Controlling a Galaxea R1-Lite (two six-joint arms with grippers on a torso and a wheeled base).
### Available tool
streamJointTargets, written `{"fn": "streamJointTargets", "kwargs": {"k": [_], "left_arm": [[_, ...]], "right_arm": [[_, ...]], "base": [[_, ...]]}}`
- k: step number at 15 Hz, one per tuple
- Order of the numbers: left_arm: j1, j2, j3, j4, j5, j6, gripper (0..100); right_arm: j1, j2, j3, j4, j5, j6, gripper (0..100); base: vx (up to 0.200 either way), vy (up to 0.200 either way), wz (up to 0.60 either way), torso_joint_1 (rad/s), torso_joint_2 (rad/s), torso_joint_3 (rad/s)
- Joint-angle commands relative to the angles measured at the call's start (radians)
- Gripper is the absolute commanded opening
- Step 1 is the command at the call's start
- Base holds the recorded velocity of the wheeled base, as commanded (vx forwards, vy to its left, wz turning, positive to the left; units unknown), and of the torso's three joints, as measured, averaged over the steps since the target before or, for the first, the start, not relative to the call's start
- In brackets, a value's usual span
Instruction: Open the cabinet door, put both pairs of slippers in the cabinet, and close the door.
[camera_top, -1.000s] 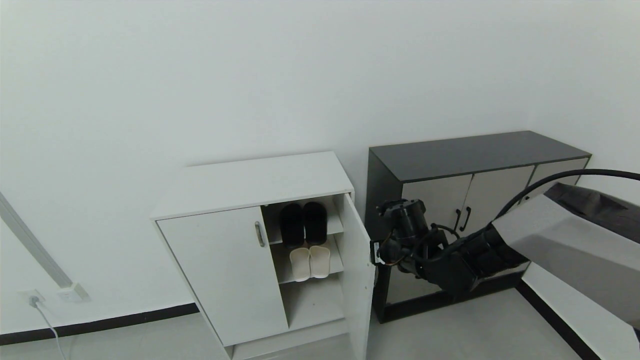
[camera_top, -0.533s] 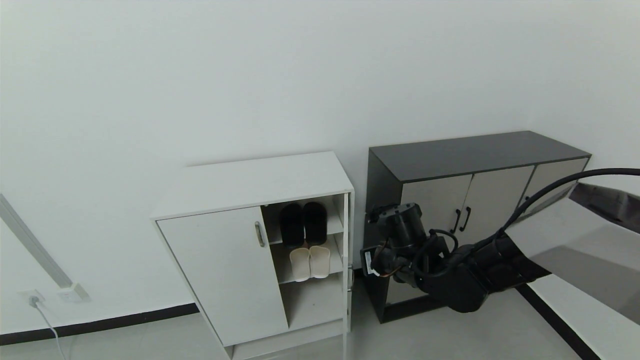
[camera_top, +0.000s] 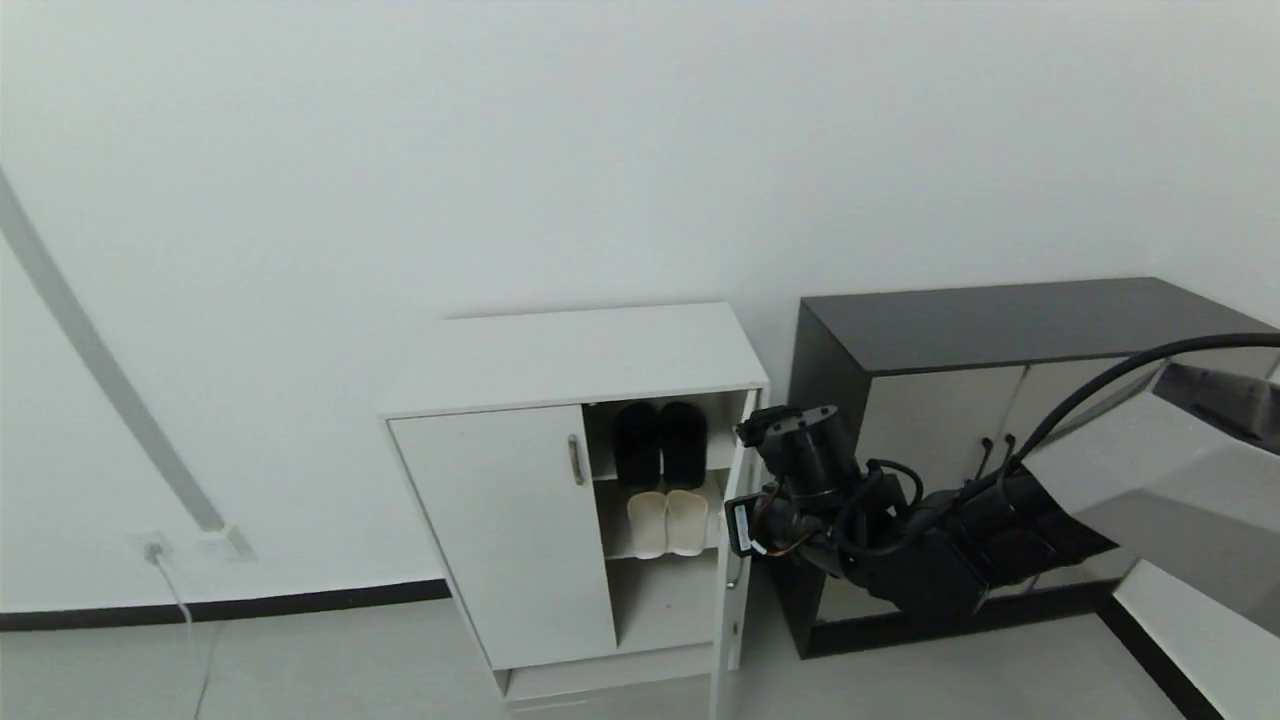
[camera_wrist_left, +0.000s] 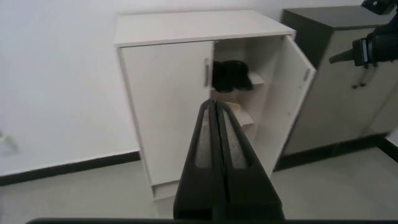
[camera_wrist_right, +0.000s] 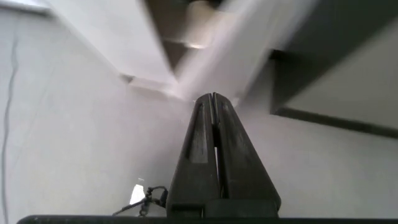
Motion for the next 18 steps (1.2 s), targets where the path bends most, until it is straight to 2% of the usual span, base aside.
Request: {"fn": "streamJointTargets", "kwargs": {"k": [1,8,16,18], "left_arm": [[0.000,0.001,-0.001,-0.002,0.000,0.000,0],[0.000,0.001,-0.001,0.000,-0.002,0.000,0],[0.000,0.001,-0.001,-0.002,-0.002,0.000,0],[0.000,0.001,0.001,0.000,-0.002,0.000,0]], "right_arm": [[-0.002,-0.005,0.013,-0.018,0.005,-0.001,0],[-0.046,-0.092,0.141,-0.081,-0.004,-0.041,0],[-0.089,-0.134,0.355,-0.110,-0.004,-0.050,0],[-0.098,-0.126,0.395,-0.133,0.002,-0.058,0]], "base": [[0.000,0.000,0.60,-0.007,0.00,0.007],[0.000,0.000,0.00,0.000,0.00,0.000],[0.200,0.000,0.00,0.002,0.00,0.005],[0.000,0.000,0.00,0.000,0.00,0.000]]}}
